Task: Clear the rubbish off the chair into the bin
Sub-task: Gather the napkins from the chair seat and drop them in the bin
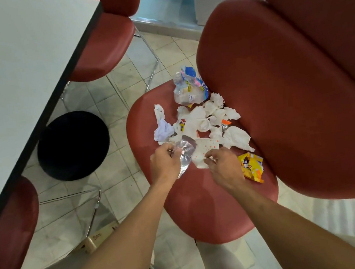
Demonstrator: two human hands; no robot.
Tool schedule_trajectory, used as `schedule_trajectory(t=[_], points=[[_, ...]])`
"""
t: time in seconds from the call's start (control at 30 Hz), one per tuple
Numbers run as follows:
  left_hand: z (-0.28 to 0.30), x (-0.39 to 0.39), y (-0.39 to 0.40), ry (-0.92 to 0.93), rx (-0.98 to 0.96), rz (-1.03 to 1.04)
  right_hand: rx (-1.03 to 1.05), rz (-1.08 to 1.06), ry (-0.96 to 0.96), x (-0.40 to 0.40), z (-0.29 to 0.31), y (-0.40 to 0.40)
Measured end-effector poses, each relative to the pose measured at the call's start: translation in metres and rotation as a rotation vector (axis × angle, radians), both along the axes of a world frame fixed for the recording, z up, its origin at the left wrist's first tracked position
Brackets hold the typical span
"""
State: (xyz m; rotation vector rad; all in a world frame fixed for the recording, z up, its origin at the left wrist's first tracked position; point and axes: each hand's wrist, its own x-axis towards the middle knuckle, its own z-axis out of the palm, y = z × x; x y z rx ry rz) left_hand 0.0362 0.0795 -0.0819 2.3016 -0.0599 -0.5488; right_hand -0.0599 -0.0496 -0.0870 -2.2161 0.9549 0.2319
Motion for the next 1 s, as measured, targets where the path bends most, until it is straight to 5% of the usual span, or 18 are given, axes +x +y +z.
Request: schedule_trajectory(t=[0.63, 1.0], points=[[0.048, -0.048, 0.275, 0.032, -0.016, 0.447, 0.068, 0.251, -0.057, 0.005, 0.039, 0.215], [0.034, -0.119, 0.462, 0.085, 0.128, 0.761, 0.154, 0.525, 0.041, -0.017, 0.027, 0.386]])
